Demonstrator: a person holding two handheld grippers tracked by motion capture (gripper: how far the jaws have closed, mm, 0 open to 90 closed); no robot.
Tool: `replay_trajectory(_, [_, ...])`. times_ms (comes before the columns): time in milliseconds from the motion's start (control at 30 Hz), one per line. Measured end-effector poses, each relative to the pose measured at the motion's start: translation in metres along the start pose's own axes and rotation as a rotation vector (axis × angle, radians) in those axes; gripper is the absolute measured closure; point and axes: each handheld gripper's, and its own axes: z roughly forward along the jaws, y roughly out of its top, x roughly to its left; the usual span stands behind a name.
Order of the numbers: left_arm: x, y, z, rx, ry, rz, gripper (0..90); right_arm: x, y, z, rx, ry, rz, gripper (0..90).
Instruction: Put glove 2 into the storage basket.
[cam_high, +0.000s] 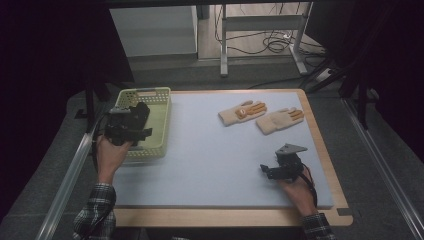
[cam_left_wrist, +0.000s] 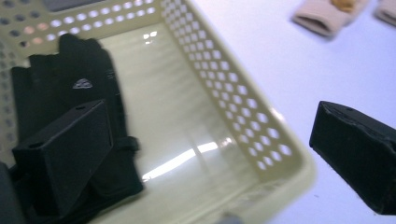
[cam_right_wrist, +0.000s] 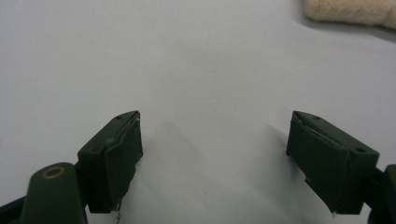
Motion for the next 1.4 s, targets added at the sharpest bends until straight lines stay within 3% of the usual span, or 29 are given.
replay_trajectory(367, [-0.058,-0.01,-0.003,-0.032,-0.072,0.144,0.0,0.0,0.0,0.0,0.002,-0.001,-0.003,17.8])
replay_trajectory(567, [-0.076,-0.019,0.002,-0.069,-0.126,0.163,0.0,0.0,0.0,0.0,-0.001,0.0,-0.001,17.8])
replay_trajectory(700, [-0.086,-0.025,0.006,-0.065,-0.145,0.186,0.0,0.0,0.0,0.0,0.0,0.0,0.0,17.8])
replay_trajectory(767, [-0.091,-0.026,0.008,-0.055,-0.18,0.198,0.0,0.0,0.0,0.0,0.0,0.0,-0.001,17.8])
replay_trajectory(833, [-0.098,-0.027,0.006,-0.051,-0.158,0.242,0.0,-0.001,0.0,0.0,0.002,0.002,0.001,17.8])
replay_trajectory(1100, [-0.123,-0.034,0.011,-0.058,-0.203,0.265,0.0,0.0,0.0,0.0,0.0,0.001,0.0,17.8])
replay_trajectory(1200, [-0.133,-0.039,0.021,-0.052,-0.231,0.271,0.0,0.0,0.0,0.0,0.0,0.002,0.001,17.8])
replay_trajectory(1400, [-0.145,-0.057,0.042,-0.024,-0.243,0.281,0.0,0.0,0.0,0.0,0.001,0.002,0.002,17.9])
